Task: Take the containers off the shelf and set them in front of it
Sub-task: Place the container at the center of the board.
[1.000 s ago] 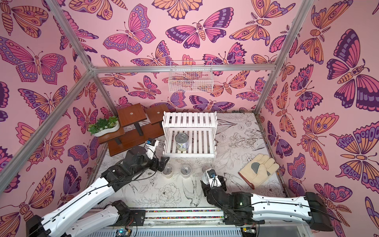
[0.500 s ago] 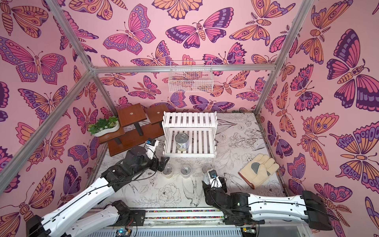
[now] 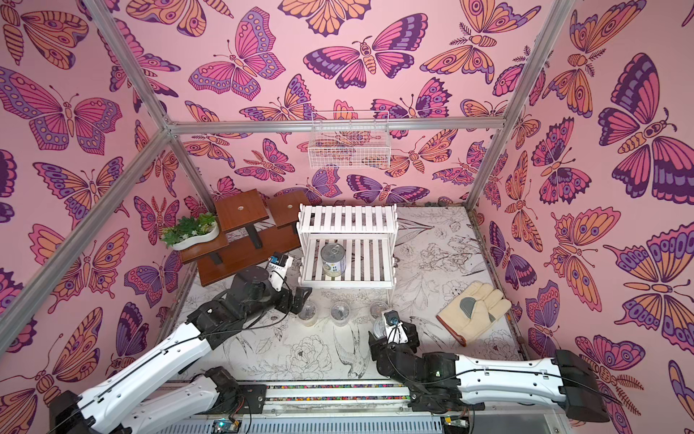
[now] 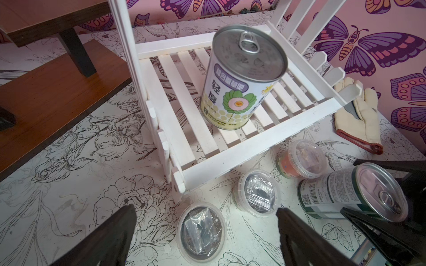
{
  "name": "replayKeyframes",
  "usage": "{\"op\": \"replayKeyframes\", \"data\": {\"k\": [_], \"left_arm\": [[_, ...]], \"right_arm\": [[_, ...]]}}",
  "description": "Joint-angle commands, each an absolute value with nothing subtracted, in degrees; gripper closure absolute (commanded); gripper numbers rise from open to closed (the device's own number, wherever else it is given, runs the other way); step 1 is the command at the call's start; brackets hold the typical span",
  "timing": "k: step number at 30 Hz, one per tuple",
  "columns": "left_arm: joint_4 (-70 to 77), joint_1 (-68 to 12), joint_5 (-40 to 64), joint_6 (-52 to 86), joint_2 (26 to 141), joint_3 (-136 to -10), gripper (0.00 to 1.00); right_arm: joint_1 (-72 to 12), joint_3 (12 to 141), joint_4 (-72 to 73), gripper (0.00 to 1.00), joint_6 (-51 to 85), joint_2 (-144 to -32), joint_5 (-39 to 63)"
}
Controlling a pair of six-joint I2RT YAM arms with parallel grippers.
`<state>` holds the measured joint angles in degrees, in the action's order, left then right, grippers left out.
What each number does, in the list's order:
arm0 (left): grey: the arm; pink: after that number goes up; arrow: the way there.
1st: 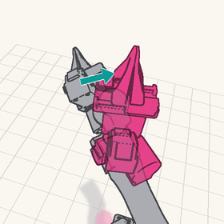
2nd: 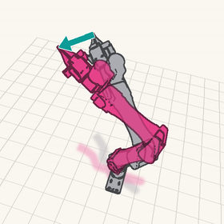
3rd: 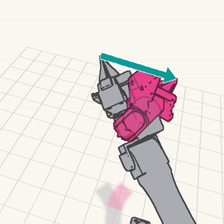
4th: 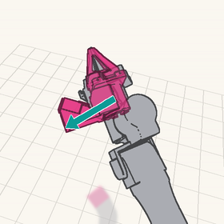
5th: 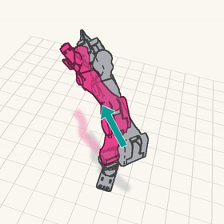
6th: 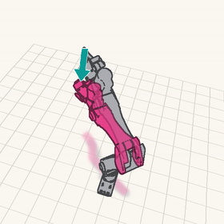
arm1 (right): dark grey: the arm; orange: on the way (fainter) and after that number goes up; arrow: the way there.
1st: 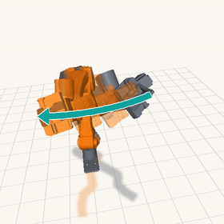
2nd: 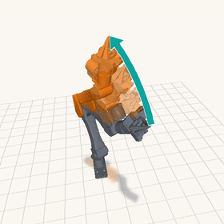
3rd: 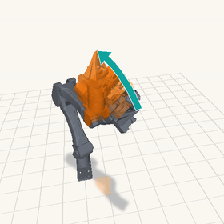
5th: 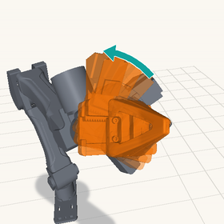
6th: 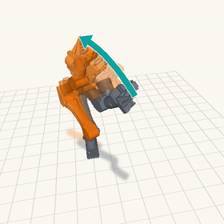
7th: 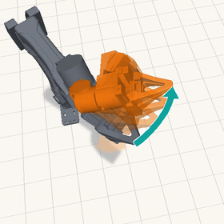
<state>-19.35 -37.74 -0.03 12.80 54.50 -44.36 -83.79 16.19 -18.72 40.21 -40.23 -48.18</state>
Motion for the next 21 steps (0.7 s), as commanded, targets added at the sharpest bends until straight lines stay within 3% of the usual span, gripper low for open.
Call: {"op": "replayKeyframes", "data": {"k": [1,14,21], "left_arm": [[-19.2,-37.7,3.0,10.9,56.3,-46.6,0.0],[-13.9,-39.8,2.7,7.4,64.3,-51.7,0.0],[-7.6,-40.4,1.6,6.5,69.6,-53.3,0.0]], "right_arm": [[-84.3,20.4,-23.4,0.01,39.2,-38.3,-50.1],[-83.9,27.2,-32.7,0.01,33.2,-26.4,-51.6],[-79.1,32.7,-35.3,0.01,28.8,-21.8,-44.7]]}}
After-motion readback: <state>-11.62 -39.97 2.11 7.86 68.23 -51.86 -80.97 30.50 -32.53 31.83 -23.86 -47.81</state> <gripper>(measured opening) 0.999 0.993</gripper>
